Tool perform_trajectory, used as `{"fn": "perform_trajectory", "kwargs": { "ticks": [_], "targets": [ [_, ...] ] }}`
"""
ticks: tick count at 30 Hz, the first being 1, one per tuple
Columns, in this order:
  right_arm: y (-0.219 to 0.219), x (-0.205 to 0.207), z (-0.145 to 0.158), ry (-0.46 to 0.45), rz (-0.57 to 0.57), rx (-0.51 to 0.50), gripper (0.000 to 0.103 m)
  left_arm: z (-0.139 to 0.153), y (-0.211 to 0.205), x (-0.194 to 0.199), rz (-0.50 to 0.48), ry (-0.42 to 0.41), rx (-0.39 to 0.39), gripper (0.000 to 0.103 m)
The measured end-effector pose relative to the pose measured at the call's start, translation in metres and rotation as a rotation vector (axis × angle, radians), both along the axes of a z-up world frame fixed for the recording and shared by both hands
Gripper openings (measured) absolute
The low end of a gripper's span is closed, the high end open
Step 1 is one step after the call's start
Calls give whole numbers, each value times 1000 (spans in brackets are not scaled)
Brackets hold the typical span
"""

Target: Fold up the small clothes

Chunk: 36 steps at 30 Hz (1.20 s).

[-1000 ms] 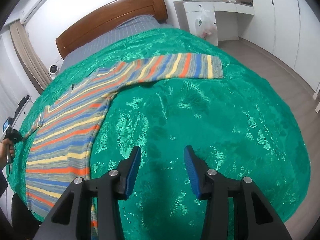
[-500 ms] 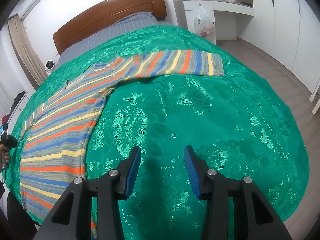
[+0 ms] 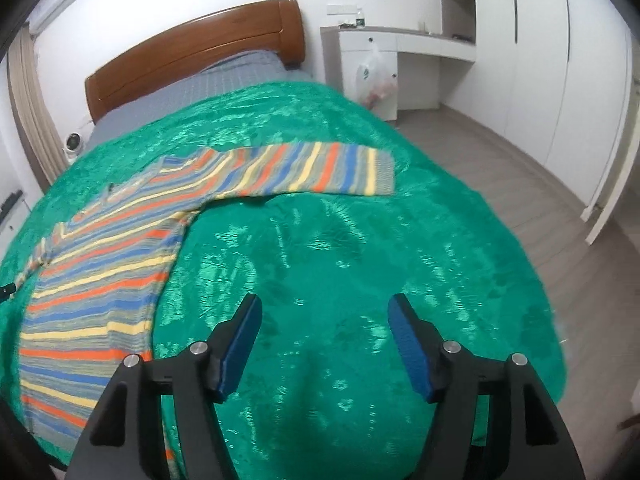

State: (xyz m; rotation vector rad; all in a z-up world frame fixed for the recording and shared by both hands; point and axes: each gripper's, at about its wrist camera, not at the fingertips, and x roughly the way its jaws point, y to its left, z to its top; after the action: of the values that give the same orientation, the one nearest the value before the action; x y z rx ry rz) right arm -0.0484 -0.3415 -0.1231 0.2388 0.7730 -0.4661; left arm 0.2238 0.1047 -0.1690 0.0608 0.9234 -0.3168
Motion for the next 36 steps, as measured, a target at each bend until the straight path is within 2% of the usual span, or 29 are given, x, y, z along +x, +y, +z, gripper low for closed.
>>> {"fn": "perform_trajectory", "kwargs": {
  "ticks": [2, 3, 9, 12, 20, 36],
  "targets": [
    [4, -1, -3, 18, -6, -24, 65, -20, -19, 10, -58, 2, 99, 98],
    [5, -2, -3, 25, -9, -28, 65, -25, -24, 10, -78, -19, 122, 103],
    [15, -3, 0, 42, -27, -39, 66, -30, -13, 3, -96, -90, 65, 103],
    [18, -1, 0, 62, -41, -43, 66, -29, -16, -1, -94, -97, 87, 103],
    [21, 8, -8, 120, -72, -52, 66, -32, -15, 5, -94, -93, 82, 103],
    [32, 2, 2, 121, -131, -36, 66, -31, -15, 5, -94, -94, 82, 103]
  ]
}}
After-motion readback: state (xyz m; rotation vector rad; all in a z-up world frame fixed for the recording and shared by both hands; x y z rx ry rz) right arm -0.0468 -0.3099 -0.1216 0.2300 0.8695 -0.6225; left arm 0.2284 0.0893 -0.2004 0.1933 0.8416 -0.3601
